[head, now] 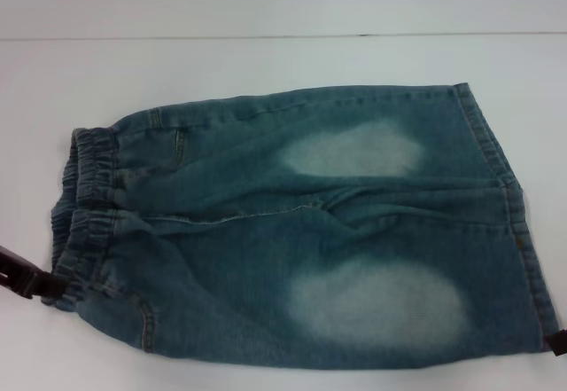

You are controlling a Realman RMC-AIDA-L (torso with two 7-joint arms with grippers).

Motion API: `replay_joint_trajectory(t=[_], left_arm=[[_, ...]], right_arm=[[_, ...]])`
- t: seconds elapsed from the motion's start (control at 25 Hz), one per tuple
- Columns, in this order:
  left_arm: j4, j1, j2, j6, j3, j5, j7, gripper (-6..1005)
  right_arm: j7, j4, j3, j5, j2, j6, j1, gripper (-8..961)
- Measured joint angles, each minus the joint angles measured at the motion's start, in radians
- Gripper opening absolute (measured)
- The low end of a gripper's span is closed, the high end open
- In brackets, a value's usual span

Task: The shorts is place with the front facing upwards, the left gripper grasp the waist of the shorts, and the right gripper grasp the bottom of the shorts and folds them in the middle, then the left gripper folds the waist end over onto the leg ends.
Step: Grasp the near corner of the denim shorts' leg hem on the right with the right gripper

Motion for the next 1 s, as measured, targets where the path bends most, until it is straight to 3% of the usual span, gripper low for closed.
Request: replay_joint_trajectory(t=[0.2, 0.88, 1.0], left_arm=[[0.000, 0.000, -0.002, -0.004, 0.016, 0.000, -0.001, 62], [0.000, -0.003, -0.004, 0.004, 0.026, 0.000, -0.008, 63], [0.000, -0.004, -0.005, 0.005, 0.026, 0.000, -0.010, 62]], right_arm=[[-0.002, 0.049, -0.006, -0.001, 0.001, 0.029, 0.012, 730], [-0.028, 0.132, -0.034, 0.000, 0.000, 0.101, 0.047, 559], [-0.025, 0.157, -0.049, 0.000, -0.004, 0.121, 0.052, 317]])
